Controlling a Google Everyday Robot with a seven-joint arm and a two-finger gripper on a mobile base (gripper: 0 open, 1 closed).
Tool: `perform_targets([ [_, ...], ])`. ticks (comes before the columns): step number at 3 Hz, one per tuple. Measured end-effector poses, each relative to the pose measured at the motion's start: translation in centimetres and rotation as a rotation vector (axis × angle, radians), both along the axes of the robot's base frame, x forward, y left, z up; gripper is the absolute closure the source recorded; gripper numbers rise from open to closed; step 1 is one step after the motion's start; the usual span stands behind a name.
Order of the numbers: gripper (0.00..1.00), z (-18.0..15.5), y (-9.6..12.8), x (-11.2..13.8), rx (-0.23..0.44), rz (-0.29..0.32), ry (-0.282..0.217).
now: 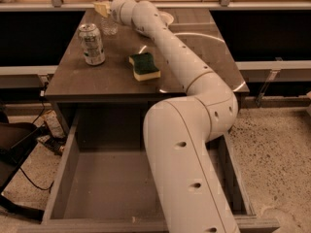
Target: Place water bottle into top drawer
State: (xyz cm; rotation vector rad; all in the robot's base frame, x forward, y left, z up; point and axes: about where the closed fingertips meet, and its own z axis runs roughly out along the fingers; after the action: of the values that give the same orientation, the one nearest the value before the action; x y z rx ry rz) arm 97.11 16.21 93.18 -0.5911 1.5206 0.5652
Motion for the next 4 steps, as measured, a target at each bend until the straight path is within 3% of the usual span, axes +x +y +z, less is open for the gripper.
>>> perform_targets([
  [2,1.0,0.2,0.2,-0.2,0.009,0.016,0.014],
  [4,1.0,4.0,-2.5,-1.8,0.024,0.036,0.042],
])
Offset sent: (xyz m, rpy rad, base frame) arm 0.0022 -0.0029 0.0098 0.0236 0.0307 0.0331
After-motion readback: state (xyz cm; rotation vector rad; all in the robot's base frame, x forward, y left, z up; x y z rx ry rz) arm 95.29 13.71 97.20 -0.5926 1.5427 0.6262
